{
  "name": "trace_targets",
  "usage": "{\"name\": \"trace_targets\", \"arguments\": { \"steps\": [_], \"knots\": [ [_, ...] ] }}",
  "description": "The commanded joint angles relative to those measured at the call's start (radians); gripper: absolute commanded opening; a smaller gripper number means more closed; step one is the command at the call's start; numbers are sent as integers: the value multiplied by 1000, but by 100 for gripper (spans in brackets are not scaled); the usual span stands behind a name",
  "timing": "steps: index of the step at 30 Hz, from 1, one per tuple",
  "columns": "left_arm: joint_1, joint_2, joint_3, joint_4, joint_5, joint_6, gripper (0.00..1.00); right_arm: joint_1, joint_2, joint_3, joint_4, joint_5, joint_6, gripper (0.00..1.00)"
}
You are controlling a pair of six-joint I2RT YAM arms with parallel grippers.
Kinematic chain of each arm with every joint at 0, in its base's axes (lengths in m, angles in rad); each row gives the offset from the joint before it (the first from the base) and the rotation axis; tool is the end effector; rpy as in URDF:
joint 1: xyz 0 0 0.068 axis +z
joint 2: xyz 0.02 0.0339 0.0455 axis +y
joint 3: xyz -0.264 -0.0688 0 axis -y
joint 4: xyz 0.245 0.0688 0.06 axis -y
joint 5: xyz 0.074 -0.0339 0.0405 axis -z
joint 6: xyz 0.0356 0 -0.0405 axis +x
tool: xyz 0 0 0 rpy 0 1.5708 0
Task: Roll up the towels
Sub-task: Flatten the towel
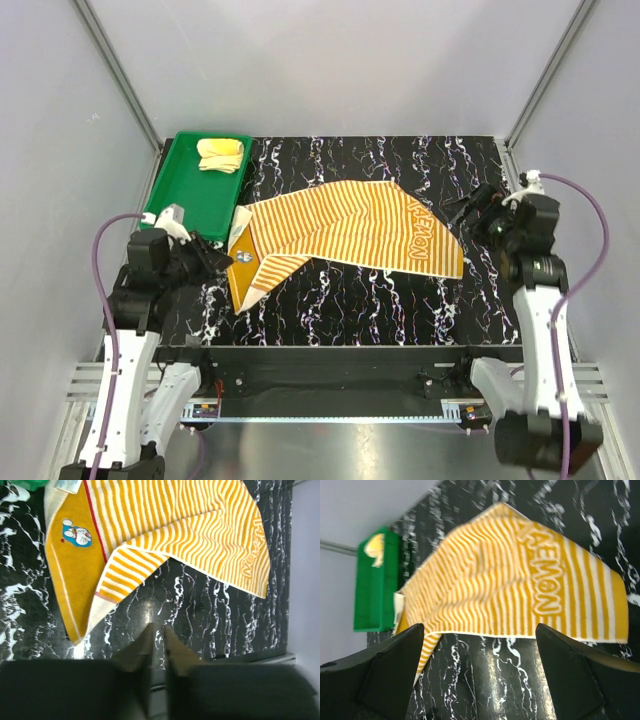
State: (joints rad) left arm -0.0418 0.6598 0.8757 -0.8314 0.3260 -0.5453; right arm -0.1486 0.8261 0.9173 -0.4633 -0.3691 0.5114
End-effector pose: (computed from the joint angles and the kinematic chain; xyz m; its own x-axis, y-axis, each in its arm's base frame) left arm 0.1252 -0.0166 0.3242 -0.6492 -0.4646 -0.6022 -0.0420 0.8124 -0.5816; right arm 0.1794 -0.0139 0.3507 -0.4087 0.5227 -0.7482 0.0065 0.8214 0.5703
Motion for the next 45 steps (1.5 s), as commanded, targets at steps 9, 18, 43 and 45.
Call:
{"name": "trace_targets", "arguments": {
  "steps": [9, 18, 43, 45],
  "knots": [
    [5, 208, -127, 156, 24, -64, 99, 0, 364, 100, -291, 329, 81, 100],
    [6, 247, -340, 305, 111, -252, 99, -48, 470, -43, -204, 165, 141, 100],
    [-6, 190, -475, 235, -108, -416, 99, -89, 597, -63, -112, 98, 101, 100],
    [-6, 204, -501, 253, -97, -424, 99, -91, 608, -58, -106, 91, 99, 100]
  ]
}}
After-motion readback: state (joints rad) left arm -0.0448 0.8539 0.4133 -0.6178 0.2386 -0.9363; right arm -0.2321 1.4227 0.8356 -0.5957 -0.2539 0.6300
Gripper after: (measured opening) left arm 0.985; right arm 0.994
